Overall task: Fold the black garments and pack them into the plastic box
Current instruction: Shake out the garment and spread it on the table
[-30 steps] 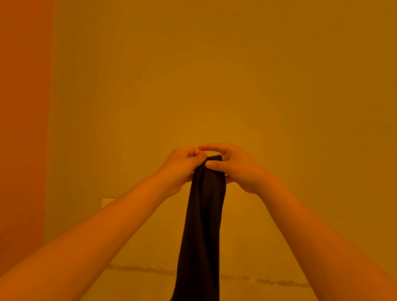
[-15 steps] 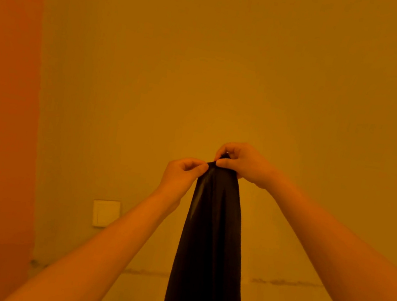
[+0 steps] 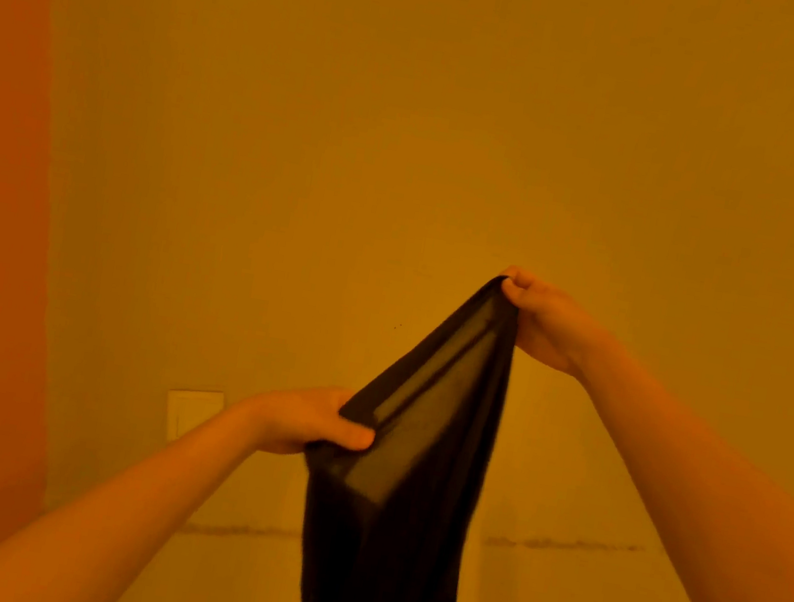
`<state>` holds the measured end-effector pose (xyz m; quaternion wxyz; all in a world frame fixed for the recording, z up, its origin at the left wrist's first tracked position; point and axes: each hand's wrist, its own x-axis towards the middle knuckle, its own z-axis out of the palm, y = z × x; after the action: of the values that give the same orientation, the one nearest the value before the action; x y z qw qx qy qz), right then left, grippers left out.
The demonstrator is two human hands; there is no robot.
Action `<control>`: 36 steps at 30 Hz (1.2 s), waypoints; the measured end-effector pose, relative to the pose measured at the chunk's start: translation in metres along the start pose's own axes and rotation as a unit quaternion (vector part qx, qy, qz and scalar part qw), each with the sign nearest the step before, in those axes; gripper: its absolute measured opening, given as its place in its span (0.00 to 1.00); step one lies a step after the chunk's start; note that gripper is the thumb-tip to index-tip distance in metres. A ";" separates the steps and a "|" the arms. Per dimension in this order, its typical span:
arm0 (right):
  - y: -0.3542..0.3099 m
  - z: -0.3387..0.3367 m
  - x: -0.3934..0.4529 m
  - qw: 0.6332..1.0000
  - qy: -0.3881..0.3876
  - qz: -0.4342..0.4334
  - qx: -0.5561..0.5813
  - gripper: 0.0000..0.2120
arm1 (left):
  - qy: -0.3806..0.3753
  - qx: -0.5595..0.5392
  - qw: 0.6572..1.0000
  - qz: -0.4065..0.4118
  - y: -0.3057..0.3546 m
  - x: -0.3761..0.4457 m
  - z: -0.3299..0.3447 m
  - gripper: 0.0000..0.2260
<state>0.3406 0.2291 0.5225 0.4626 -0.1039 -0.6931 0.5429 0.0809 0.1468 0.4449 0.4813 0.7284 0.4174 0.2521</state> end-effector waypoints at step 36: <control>-0.033 -0.070 -0.028 0.520 0.006 0.224 -0.824 0.19 | 0.337 0.548 0.758 0.112 0.050 -0.062 -0.103 0.14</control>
<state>0.4207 0.2440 0.5345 0.0378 -0.5936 -0.7821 -0.1861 -0.0126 0.1357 0.5345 -0.2031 0.7770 0.5351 0.2619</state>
